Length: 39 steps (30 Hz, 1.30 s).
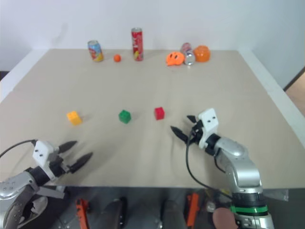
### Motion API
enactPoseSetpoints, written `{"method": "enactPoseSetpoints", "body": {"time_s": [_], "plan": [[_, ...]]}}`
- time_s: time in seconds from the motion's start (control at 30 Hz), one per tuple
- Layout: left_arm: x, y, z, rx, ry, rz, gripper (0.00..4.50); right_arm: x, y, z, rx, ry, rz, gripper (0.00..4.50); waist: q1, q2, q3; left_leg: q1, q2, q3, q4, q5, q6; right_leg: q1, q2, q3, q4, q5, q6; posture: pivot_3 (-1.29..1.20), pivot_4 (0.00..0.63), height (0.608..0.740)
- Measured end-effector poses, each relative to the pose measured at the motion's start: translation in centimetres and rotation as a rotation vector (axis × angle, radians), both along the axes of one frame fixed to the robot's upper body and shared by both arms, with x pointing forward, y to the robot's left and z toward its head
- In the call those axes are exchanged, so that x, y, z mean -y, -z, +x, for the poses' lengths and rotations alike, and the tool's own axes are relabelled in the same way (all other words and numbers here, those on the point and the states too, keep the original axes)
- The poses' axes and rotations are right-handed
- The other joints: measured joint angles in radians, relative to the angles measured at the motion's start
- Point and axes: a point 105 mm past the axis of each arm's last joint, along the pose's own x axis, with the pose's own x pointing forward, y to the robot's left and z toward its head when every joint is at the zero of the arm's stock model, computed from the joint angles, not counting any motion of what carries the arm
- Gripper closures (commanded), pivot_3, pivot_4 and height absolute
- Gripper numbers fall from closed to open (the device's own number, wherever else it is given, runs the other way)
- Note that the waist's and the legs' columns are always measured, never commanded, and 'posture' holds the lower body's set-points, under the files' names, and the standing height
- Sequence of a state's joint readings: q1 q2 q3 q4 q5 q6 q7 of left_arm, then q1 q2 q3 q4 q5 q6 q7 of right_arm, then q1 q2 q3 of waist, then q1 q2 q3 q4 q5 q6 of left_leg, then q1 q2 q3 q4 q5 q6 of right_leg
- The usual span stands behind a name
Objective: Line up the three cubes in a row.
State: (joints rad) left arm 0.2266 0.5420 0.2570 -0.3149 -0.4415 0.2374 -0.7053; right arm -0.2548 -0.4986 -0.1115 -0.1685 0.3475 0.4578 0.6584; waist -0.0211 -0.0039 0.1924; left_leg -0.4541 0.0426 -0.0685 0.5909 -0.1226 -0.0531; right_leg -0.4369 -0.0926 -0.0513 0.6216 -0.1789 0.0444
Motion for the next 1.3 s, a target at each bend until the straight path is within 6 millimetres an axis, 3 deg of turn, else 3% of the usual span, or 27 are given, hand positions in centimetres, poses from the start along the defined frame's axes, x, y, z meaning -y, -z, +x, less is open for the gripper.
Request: {"method": "enactPoseSetpoints", "body": {"time_s": [0.1,0.23,0.47,0.77,0.9,1.3], "plan": [[0.3,-0.6,0.3,0.040,0.002,-0.022,0.06,-0.4,0.1,0.2,-0.001,-0.017,-0.015,0.00,0.000,0.000,0.000,0.000,0.001,0.001,0.001,0.000,0.000,0.000,0.000,0.000,0.000,0.000,0.000,0.00,0.150,0.740],[1.9,-3.4,0.9,0.180,0.090,-0.061,0.06,-2.5,-0.1,0.6,0.017,-0.083,-0.071,0.00,0.000,0.000,0.000,0.000,0.002,0.003,0.003,-0.001,-0.001,0.000,0.001,0.000,0.000,0.001,-0.002,0.00,0.150,0.740],[3.2,-3.4,-0.2,0.200,0.211,-0.054,0.06,-1.8,0.7,2.0,0.001,0.061,-0.143,0.00,0.000,-0.001,0.000,0.000,0.004,0.009,0.006,0.000,-0.001,-0.001,0.001,0.003,0.000,0.001,-0.001,0.00,0.150,0.740],[6.7,-4.8,-0.5,0.294,0.496,0.023,0.06,-4.1,0.9,2.8,-0.023,0.099,-0.122,0.00,0.000,-0.001,0.000,0.000,0.004,0.011,0.006,0.000,0.000,-0.001,0.001,0.005,0.000,0.002,-0.001,0.00,0.150,0.740],[7.3,-5.1,0.4,0.321,0.542,0.036,0.06,-5.4,0.6,3.2,-0.019,0.103,-0.084,0.00,0.000,-0.001,0.000,0.000,0.004,0.011,0.006,0.001,0.001,-0.001,0.002,0.006,0.002,0.005,0.002,0.00,0.150,0.740],[8.0,-4.6,0.7,0.331,0.588,0.043,0.06,-6.3,2.4,4.1,-0.072,0.156,-0.080,0.00,0.000,-0.001,0.000,0.000,0.004,0.011,0.006,0.001,0.001,-0.003,0.003,0.008,0.007,0.005,0.003,0.00,0.150,0.740]]}}
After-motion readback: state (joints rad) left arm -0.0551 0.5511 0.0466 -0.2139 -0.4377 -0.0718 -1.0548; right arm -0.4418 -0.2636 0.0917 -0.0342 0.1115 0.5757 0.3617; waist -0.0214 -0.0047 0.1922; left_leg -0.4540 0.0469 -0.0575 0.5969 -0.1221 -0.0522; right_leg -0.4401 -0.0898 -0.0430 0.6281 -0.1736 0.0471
